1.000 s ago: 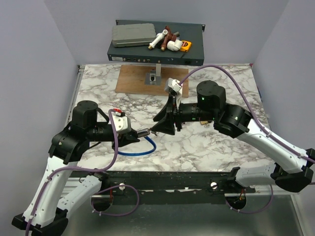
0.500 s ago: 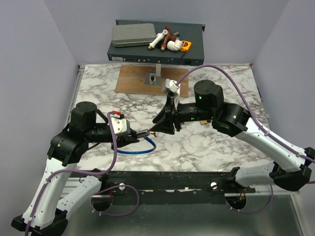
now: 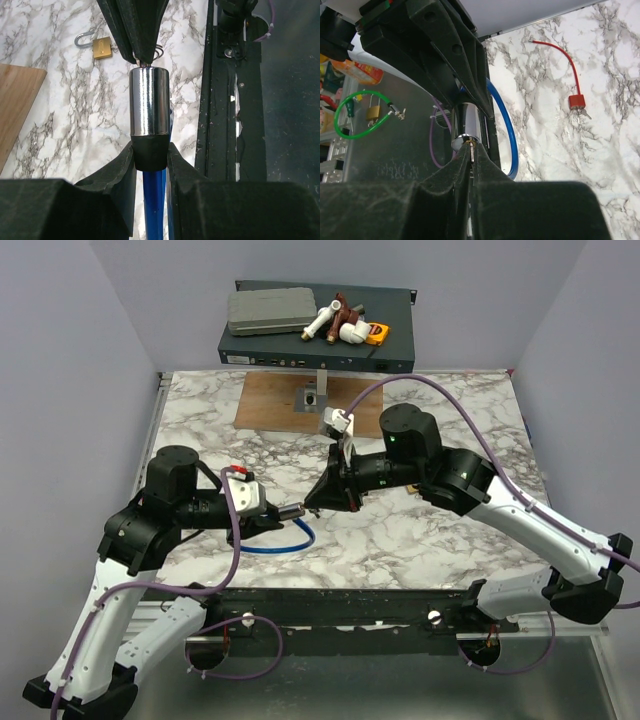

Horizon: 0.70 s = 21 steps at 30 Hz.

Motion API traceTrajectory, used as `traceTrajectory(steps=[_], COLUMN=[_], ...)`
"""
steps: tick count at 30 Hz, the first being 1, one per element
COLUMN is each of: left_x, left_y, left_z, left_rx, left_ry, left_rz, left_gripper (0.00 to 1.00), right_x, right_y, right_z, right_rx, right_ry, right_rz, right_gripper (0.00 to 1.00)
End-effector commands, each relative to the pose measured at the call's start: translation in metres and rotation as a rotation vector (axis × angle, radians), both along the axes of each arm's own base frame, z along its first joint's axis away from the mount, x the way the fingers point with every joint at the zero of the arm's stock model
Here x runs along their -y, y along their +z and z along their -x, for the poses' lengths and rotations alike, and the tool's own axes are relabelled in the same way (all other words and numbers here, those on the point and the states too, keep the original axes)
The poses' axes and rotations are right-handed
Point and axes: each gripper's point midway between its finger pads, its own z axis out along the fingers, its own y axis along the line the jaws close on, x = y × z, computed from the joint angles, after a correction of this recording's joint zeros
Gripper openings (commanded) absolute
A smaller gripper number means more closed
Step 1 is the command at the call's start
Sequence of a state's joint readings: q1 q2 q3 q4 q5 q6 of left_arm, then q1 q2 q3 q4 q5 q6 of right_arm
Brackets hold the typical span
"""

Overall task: Unlock with the key
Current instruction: Unlock the lock.

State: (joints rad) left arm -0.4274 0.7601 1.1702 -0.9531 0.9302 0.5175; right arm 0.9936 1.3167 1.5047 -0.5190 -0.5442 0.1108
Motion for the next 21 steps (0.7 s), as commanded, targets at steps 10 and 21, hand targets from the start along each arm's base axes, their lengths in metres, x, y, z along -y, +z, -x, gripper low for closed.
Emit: traceTrajectory(steps=[10, 21], left_x=[-0.004, -0.002], left_y=[0.027, 0.037], left_z=[-0.012, -0.043], left_rx=[0.221, 0.710], left_ry=[0.013, 0.042], left_rz=[-0.005, -0.113], left_gripper=[0.00, 0.00], right_x=[-0.012, -0.024], right_y=[-0.014, -0.030], right_z=[0.002, -0.006], right_rx=[-0.146, -0.341], right_ry=[-0.014, -0.082], right_rz=[0.048, 0.048], right_gripper=[0.01, 0.01])
